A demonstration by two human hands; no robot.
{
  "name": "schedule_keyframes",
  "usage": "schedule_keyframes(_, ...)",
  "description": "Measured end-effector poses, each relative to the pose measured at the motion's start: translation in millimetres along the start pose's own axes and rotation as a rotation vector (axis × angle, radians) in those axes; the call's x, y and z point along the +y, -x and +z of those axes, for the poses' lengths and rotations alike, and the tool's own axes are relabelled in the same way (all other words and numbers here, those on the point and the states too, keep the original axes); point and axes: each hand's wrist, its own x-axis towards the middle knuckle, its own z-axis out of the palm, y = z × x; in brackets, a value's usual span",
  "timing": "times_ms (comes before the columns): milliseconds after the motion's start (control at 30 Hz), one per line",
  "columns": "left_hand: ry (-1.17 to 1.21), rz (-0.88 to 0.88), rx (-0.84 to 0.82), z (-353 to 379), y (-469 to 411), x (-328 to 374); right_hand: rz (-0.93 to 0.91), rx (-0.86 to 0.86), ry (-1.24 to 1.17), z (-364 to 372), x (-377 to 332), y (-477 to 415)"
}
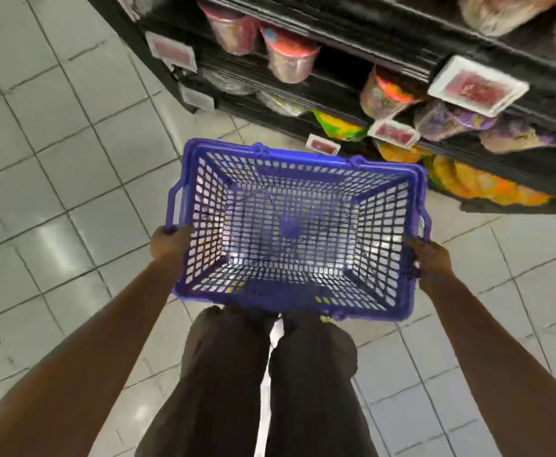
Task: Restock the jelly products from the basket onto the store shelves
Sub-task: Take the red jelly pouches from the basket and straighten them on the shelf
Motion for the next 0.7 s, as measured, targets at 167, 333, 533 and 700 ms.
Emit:
schedule_keyframes(167,0.12,-0.084,0.025,-101.5,74.9,9.7,-0.005,-0.002,0.04,-25.8,-43.6,104.5)
schedule_keyframes(333,0.235,-0.135,0.11,-223.5,155.7,16.5,-0.035,-0.103,0.093,-40.9,-95.2,214.9)
schedule_keyframes(533,0.413,-0.221,0.234,-354.5,229.1,-0.6,-0.174,-0.294,0.221,-11.2,-157.9,332.2)
schedule_keyframes(700,0.68,-0.316,0.32,-435.4,248.2,-34.4,-0.262,-0.497,0.269,66.1,-200.5,423.3)
